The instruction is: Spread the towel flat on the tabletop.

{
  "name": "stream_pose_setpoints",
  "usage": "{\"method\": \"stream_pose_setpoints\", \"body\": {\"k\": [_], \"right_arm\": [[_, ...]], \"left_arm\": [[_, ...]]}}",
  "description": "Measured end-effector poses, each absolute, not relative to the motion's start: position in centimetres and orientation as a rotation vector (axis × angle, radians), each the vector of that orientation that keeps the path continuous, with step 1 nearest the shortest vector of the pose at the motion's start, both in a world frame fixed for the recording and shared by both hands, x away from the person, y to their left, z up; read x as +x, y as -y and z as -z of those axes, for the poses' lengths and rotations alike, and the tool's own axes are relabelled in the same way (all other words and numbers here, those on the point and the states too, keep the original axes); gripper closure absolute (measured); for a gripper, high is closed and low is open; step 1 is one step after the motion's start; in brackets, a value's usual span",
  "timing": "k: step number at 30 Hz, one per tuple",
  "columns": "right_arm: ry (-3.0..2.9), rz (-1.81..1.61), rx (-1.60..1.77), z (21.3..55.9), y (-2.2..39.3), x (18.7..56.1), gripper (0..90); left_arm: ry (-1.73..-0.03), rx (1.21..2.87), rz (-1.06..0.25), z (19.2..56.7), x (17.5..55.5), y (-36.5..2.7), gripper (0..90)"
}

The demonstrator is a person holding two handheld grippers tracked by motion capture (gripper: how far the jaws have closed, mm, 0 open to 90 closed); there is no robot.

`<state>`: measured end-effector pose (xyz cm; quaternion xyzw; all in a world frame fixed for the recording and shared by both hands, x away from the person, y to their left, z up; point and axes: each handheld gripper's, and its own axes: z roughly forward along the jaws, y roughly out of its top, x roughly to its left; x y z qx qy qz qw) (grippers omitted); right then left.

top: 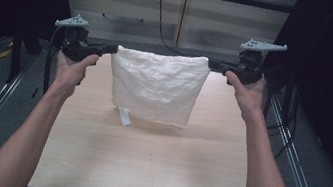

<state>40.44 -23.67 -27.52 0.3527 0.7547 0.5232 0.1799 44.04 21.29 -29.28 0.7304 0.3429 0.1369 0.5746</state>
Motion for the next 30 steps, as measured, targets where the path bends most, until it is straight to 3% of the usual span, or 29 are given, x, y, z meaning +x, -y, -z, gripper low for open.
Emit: {"method": "stream_pose_setpoints", "body": {"k": [9,16,21,30], "right_arm": [[-2.059,-1.532,1.033,27.1,24.9,41.9,87.6],[-2.102,-1.521,1.056,30.6,25.4,40.1,87.7],[-2.115,-1.570,1.084,35.1,25.8,37.9,87.7],[-2.162,-1.578,1.081,38.1,25.6,34.8,87.6]], "left_arm": [[-0.751,1.678,-0.344,27.4,44.3,-20.6,88.2],[-0.723,1.729,-0.329,30.9,42.5,-19.6,88.1],[-0.737,1.744,-0.282,34.6,41.1,-19.6,88.1],[-0.710,1.723,-0.236,37.7,37.5,-20.3,88.1]]}}
